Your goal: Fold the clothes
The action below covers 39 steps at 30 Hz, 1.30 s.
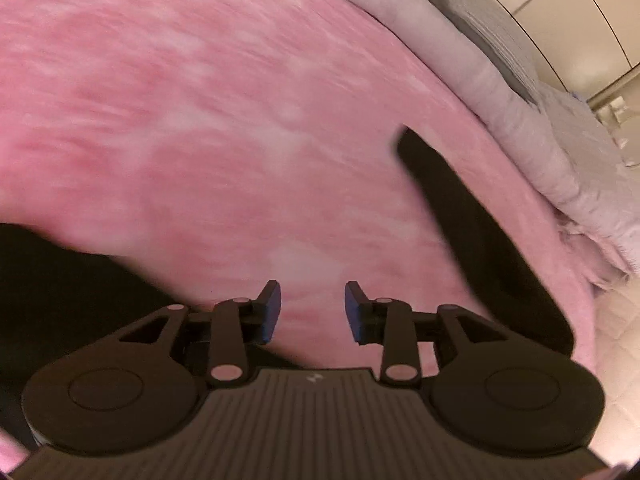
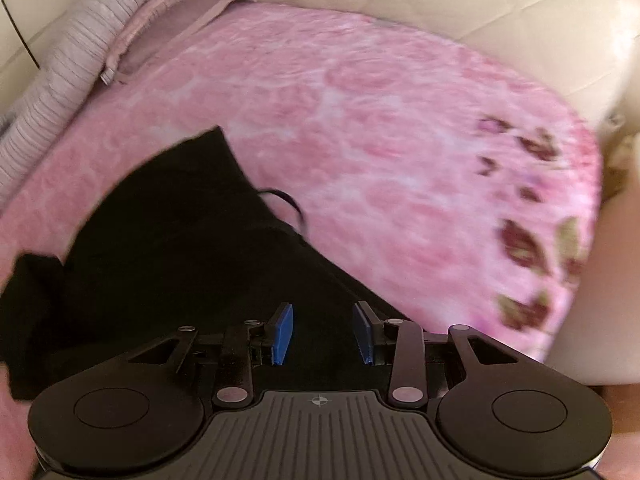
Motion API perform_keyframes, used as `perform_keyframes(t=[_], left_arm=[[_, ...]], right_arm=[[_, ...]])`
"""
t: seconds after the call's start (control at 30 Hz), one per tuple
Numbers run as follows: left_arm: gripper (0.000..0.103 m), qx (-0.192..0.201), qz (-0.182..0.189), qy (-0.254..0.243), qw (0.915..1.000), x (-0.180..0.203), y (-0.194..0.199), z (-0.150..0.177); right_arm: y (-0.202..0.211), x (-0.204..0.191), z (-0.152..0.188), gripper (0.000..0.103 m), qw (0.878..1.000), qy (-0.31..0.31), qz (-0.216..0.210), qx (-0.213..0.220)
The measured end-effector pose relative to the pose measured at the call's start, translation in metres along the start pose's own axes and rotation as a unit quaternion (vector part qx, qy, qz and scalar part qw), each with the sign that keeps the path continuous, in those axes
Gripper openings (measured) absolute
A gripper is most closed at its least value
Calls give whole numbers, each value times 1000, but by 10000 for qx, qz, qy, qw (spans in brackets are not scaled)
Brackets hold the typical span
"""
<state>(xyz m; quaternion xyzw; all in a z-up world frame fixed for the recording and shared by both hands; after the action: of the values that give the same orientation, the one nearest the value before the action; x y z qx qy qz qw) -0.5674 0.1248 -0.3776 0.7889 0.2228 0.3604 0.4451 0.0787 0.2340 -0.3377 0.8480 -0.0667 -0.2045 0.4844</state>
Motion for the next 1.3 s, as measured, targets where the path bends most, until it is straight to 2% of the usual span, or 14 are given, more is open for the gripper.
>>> perform_keyframes(t=[0.2,0.33,0.47,0.5,0.57,0.7,0.77,0.83,0.87,0.97,1.03,1.07,1.17,1.3], left_arm=[[38,-16,366,235,9991,68,-64,-33],[48,26,604,911,9940,90,-111,-62],[46,-174,628,1495,9866,105,-155,-73],[35,-113,642,1517,9863,109,-162,-74],[4,250,612,1385,9882,117,-157,-81],[3,1405,639,807,9847,125,-97,-121],[3,2217,600,524,9718,116,-46,-155],[3,2729,282,132,9615,102,-7,-187],[6,2743,-33,-113,9616,92,2,-201],[31,2466,-1305,-710,9577,54,-6,-219],[26,2154,-2284,-695,9469,22,-22,-216],[26,2021,-2523,-503,9450,8,-27,-210],[27,1855,-2616,130,9471,-26,-31,-183],[28,1405,-2059,610,9665,-33,-28,-144]], right_arm=[[-47,-2,-58,40,9993,222,-265,-107],[-71,-1,-92,52,9987,302,-376,-168],[-95,-1,-108,56,9984,283,-424,-256],[-101,-1,-109,56,9984,272,-407,-290],[-109,-1,-110,56,9986,237,-341,-335],[-116,-2,-115,56,9984,104,-370,-405],[-114,-3,-120,56,9985,76,-386,-376],[-113,-7,-126,56,9984,50,-450,-344],[-112,-10,-128,56,9983,45,-485,-325],[-115,-22,-130,56,9976,67,-598,-333],[-118,-30,-128,56,9977,115,-568,-337],[-120,-32,-127,56,9978,142,-559,-342],[-122,-34,-127,56,9980,203,-503,-336],[-115,-31,-132,56,9977,318,-542,-241]])
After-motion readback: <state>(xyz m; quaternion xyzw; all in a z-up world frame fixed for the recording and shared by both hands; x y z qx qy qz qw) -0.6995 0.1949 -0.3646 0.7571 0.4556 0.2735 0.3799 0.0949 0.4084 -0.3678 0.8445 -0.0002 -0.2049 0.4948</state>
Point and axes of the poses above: each gripper's, at about its wrist camera, not at the fingertips, and y roughly against the way its jaws point, x to its right, z to its underside, the point moved 3 cm from there along -y, roughly the way its jaws point, and after that the axes turned 8 degrees about -z, right-handed, at the moved point
